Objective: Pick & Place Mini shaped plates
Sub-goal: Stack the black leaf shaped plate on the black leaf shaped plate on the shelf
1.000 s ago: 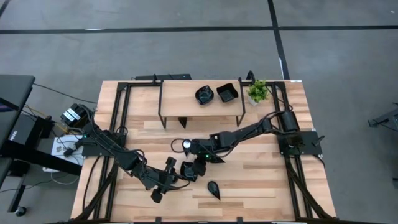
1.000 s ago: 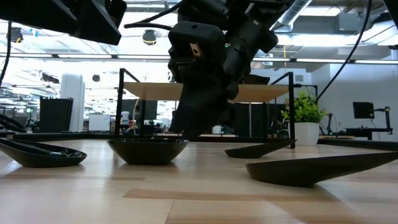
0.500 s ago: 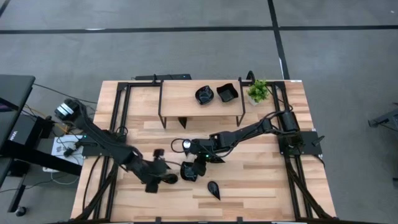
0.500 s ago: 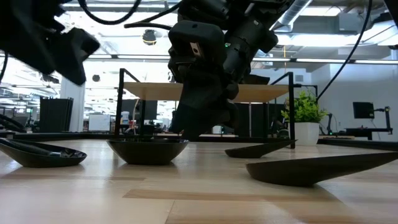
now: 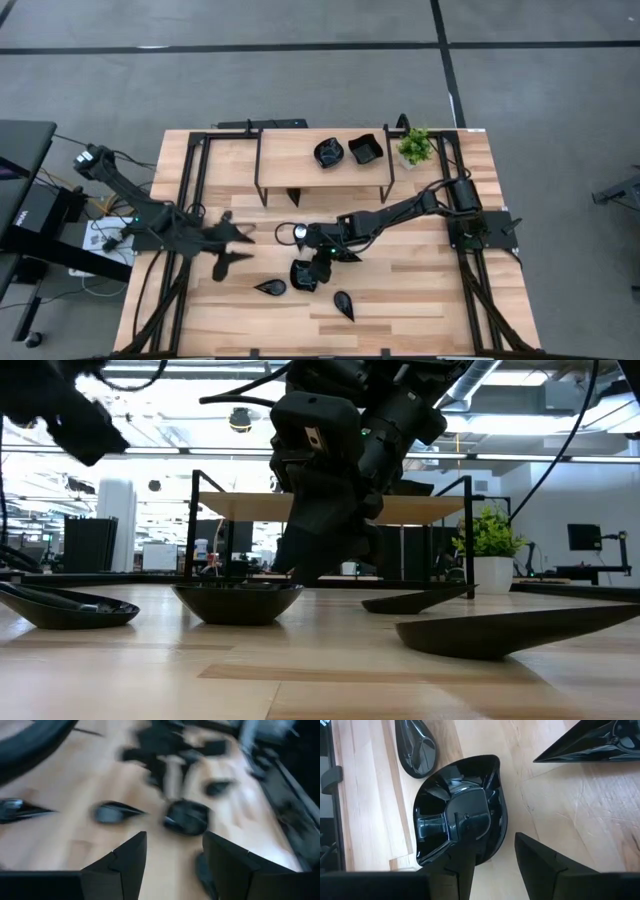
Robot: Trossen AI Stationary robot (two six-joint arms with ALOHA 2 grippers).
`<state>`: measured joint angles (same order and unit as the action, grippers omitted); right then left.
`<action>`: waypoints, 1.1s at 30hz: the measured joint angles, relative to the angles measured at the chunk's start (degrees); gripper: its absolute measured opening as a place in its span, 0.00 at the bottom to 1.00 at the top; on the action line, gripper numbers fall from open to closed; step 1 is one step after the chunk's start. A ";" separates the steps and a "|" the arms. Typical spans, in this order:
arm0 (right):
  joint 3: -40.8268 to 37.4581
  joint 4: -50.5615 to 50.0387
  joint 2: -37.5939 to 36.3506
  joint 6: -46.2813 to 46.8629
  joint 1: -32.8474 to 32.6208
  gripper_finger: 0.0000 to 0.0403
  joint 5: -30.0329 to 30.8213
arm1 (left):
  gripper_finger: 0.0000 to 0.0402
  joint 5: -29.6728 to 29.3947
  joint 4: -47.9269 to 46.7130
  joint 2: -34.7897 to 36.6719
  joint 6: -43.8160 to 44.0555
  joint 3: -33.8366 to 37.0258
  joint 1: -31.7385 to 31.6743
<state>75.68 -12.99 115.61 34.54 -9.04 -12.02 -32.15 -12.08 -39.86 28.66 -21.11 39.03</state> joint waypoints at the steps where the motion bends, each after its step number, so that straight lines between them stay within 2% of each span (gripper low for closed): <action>1: 0.00 0.02 0.00 0.00 0.00 0.33 -0.09 | 0.49 -2.67 0.04 2.25 0.20 1.30 0.03; 3: 0.00 0.02 0.00 0.48 -0.30 0.33 -0.13 | 0.49 -5.93 0.57 6.93 -0.08 3.92 0.42; 5: 0.00 0.08 0.00 0.61 -0.41 0.33 -0.13 | 0.49 -6.30 1.04 10.74 -1.22 5.96 0.46; 11: 0.00 0.09 -0.02 0.94 -1.14 0.33 -0.15 | 0.49 0.92 1.90 20.28 -7.19 10.39 0.67; 17: 0.00 0.09 -0.02 1.11 -1.46 0.33 -0.19 | 0.49 4.59 1.59 28.58 -6.97 16.57 0.70; 20: 0.00 0.08 -0.02 1.09 -1.45 0.33 -0.36 | 0.49 7.22 1.77 30.08 -8.74 16.54 0.74; 33: 0.00 0.15 -0.02 2.87 -1.42 0.33 -0.70 | 0.49 6.92 1.99 28.10 -7.65 16.60 0.70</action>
<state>75.68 -12.84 115.59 37.42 -10.46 -12.71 -25.23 -10.08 -11.76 21.02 -4.51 39.72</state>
